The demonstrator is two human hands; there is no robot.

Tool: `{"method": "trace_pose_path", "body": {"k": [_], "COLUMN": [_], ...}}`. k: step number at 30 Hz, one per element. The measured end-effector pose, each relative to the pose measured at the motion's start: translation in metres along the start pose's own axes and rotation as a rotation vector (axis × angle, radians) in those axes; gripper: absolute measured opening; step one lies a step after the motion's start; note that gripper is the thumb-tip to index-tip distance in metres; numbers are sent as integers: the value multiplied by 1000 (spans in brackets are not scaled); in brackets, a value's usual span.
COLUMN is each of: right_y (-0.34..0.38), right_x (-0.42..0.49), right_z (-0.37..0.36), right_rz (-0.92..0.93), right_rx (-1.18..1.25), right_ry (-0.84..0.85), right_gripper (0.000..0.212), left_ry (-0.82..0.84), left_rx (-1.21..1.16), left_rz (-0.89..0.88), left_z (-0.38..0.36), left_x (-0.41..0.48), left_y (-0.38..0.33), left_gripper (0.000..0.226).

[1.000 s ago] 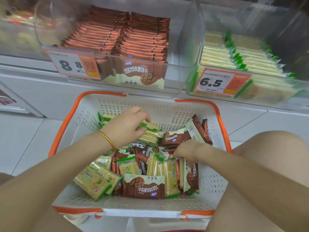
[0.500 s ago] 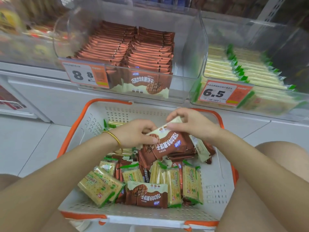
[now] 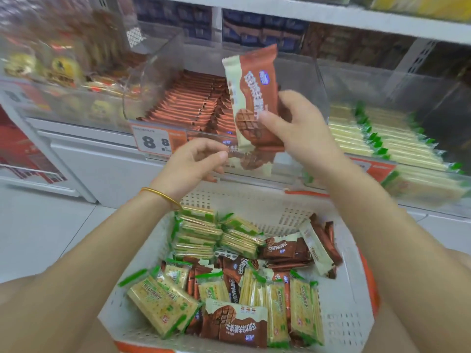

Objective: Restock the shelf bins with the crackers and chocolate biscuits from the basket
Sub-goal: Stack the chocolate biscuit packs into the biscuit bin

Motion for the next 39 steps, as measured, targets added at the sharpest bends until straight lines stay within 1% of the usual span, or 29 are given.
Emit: {"method": "trace_pose_path", "body": {"k": [1, 3, 5, 9, 11, 13, 15, 18, 21, 23, 26, 28, 31, 35, 37, 39], "right_y": [9, 17, 16, 1, -7, -12, -18, -27, -34, -33, -27, -25, -24, -21, -21, -23], "right_x": [20, 54, 73, 79, 76, 73, 69, 67, 67, 68, 70, 72, 72, 75, 74, 74], "right_z": [4, -1, -12, -32, -43, -55, -64, -60, -54, -57, -62, -65, -65, -66, -69, -70], "right_rz": [73, 166, 194, 177, 168, 161, 145, 84, 44, 79, 183, 260, 328, 363, 358, 305], "right_rx": [-188, -492, -668, -896, -904, -882, -886, -894, -960, -1012, -1053, -1052, -1046, -1061, -1065, -1041], "right_ry": [7, 97, 243, 529, 578, 583, 603, 624, 676, 697, 695, 689, 689, 620, 630, 666], "right_gripper": [14, 17, 17, 29, 33, 30, 33, 36, 42, 46, 50, 50, 44, 43, 44, 45], "left_ry": [-13, -37, -57, -77, -87, -99, -102, -106, -120, -125, -113, -108, -99, -86, -78, -61], "left_rx": [31, 91, 139, 245, 272, 290, 306, 331, 343, 343, 347, 351, 359, 395, 419, 434], "left_rz": [-38, -100, -150, -235, -270, -290, -301, -295, -292, -291, -281, -279, -273, -280, -291, -296], "left_z": [3, 7, 9, 12, 12, 12, 12, 14, 17, 16, 12, 11, 10, 7, 5, 1], "left_x": [0, -1, -2, -1, 0, 2, 3, 2, 3, 4, 3, 2, 3, 3, 2, 1], "left_y": [-5, -10, -13, -16, -19, -19, -19, -16, -15, -15, -13, -11, -7, -5, -4, -2], "left_gripper": [10, 15, 19, 18, 17, 18, 18, 16, 20, 21, 17, 16, 19, 15, 14, 13]}}
Point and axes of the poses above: each hand's wrist, its own x-axis towards the middle knuckle, its own z-axis out of the back of the hand, y = z × x, the point moved 6 cm from there along x, towards the middle knuckle, and after that the axes turned 10 degrees about -x, right-handed, at the moved point
